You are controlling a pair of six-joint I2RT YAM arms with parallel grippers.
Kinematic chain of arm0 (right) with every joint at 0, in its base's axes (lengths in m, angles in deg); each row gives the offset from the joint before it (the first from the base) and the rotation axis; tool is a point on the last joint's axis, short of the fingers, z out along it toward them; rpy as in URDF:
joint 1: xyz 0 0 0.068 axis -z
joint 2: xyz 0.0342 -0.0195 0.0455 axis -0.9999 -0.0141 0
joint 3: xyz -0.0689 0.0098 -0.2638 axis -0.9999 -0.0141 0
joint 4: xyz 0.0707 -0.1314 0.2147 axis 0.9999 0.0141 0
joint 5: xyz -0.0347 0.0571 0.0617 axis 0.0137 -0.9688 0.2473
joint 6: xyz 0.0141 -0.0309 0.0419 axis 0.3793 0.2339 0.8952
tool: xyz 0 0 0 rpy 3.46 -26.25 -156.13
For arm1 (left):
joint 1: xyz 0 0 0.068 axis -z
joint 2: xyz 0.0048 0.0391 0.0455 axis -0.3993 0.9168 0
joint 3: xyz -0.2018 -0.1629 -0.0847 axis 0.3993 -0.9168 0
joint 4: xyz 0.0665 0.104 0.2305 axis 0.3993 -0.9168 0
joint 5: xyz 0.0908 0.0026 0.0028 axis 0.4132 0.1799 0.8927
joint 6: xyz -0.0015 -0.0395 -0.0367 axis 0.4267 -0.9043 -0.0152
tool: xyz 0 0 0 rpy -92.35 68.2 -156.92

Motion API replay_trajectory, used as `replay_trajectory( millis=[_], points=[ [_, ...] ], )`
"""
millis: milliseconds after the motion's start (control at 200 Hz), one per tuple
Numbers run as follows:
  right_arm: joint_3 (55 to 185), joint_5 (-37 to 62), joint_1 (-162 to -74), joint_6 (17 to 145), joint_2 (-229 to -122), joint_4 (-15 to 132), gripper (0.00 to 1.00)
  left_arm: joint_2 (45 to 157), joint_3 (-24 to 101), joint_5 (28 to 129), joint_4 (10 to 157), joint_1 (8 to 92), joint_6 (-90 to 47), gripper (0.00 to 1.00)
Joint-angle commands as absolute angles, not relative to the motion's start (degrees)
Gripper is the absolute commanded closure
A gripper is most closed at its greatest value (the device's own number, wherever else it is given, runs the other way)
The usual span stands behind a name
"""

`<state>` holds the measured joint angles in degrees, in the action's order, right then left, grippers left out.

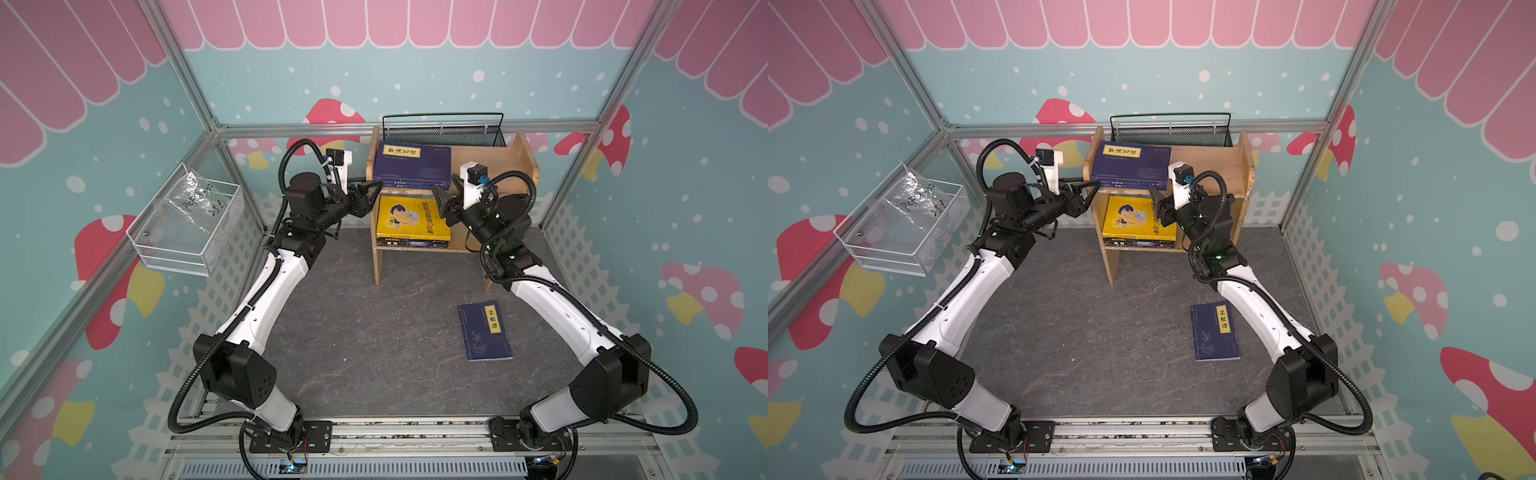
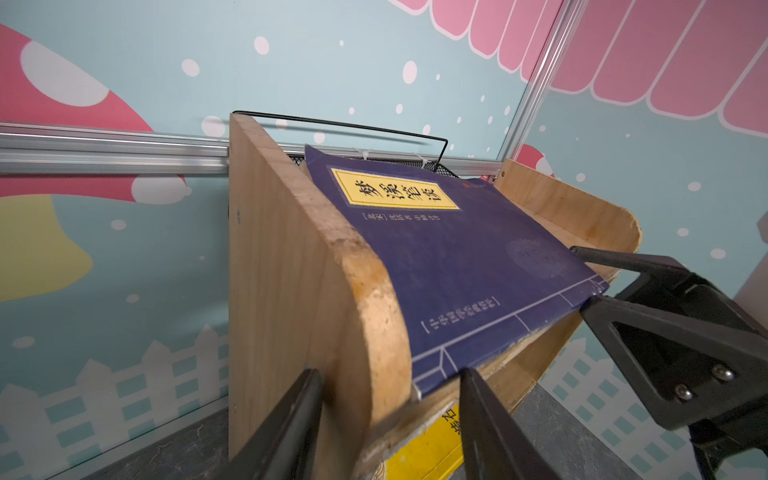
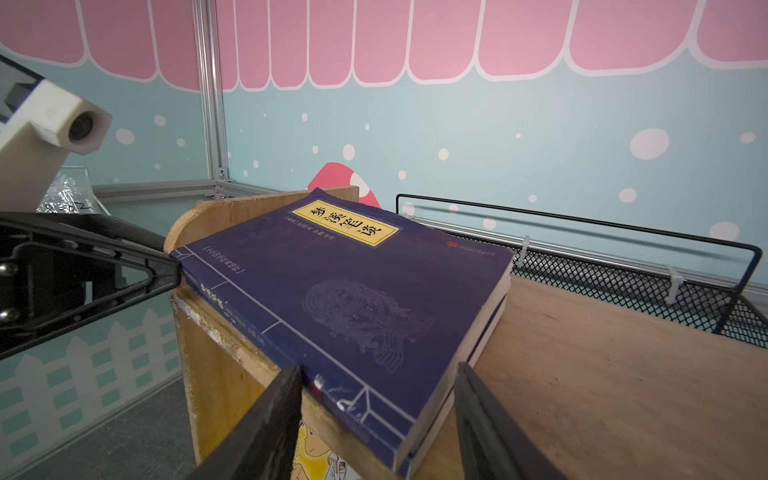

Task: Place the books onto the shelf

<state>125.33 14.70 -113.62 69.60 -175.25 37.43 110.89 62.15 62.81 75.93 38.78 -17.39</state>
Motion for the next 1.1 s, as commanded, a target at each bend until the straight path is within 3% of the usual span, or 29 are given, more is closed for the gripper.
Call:
replay_trajectory(
  millis=[0,370,520,665,911,1096],
  points=[
    [126.8,15.4,-113.6,69.9,-176.2,36.2,0.40,112.2,63.6,64.0,77.5,39.3,-17.4,0.46],
    [126.5,15.5,-113.6,69.6,-176.2,36.2,0.40,112.0,63.6,64.7,78.4,39.3,-18.1,0.46],
    [126.4,16.0,-113.6,69.4,-175.2,37.0,0.33,110.2,61.8,64.2,78.4,39.3,-18.4,0.44],
    [124.6,15.7,-113.6,69.1,-171.7,38.9,0.24,105.6,57.3,63.7,78.7,39.5,-19.3,0.36],
    [116.8,17.9,-113.6,69.3,-160.4,45.8,0.20,93.7,45.2,63.2,78.0,40.6,-21.2,0.16],
    [113.2,21.1,-113.6,68.7,-155.0,49.4,0.20,87.1,39.7,65.6,75.1,43.9,-20.4,0.12]
  ],
)
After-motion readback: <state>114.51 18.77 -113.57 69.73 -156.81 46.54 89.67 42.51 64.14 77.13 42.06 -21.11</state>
